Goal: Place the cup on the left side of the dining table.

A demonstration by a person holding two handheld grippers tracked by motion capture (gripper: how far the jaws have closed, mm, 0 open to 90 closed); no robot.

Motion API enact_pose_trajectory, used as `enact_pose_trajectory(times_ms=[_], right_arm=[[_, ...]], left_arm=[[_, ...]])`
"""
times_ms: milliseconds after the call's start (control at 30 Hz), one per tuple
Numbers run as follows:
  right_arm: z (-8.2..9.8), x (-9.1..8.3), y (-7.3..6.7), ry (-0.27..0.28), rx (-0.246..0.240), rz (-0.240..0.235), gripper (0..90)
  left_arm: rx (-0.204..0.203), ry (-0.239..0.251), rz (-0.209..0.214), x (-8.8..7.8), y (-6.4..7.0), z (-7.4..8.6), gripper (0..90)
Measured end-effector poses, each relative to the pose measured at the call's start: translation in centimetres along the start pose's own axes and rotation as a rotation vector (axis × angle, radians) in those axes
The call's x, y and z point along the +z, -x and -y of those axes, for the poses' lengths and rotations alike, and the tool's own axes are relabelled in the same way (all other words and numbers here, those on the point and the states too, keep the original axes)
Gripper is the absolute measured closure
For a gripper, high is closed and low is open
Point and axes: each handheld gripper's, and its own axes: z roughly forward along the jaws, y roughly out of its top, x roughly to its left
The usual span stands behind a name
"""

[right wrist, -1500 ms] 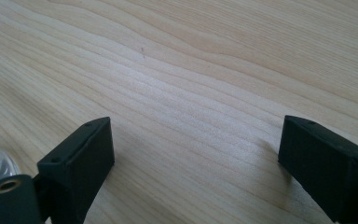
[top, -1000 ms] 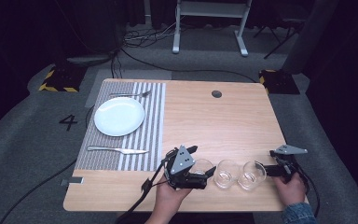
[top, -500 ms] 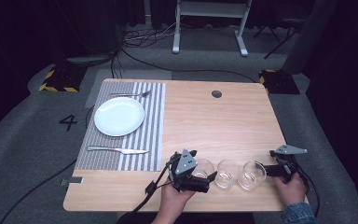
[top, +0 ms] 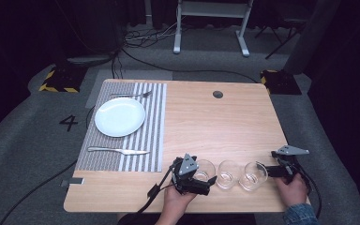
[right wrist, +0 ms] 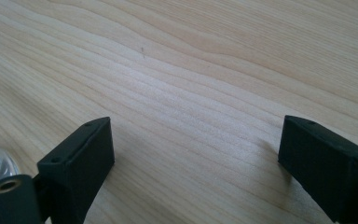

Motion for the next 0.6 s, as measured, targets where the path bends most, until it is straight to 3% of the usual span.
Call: enact_pose_trajectory(times_ms=[167,200,433,600], right_arm=[[0.00,0.00,0.00,0.000,0.000,0.000,10.7],[0.00,0.00,0.00,0.000,0.000,0.000,10.7],[0.00,0.00,0.00,0.000,0.000,0.000,10.7],[0.00,0.00,0.00,0.000,0.000,0.000,10.7]], left_arm=[[0.014,-0.009,0.027,0.54,0.07,0.69,9.4],[0.032,-0.012,0.020,0.62,0.20,0.75,13.6],[0.094,-0.014,-0.046,0.77,0.78,1.11,18.2],[0.100,-0.022,-0.057,0.74,0.87,1.00,18.6]])
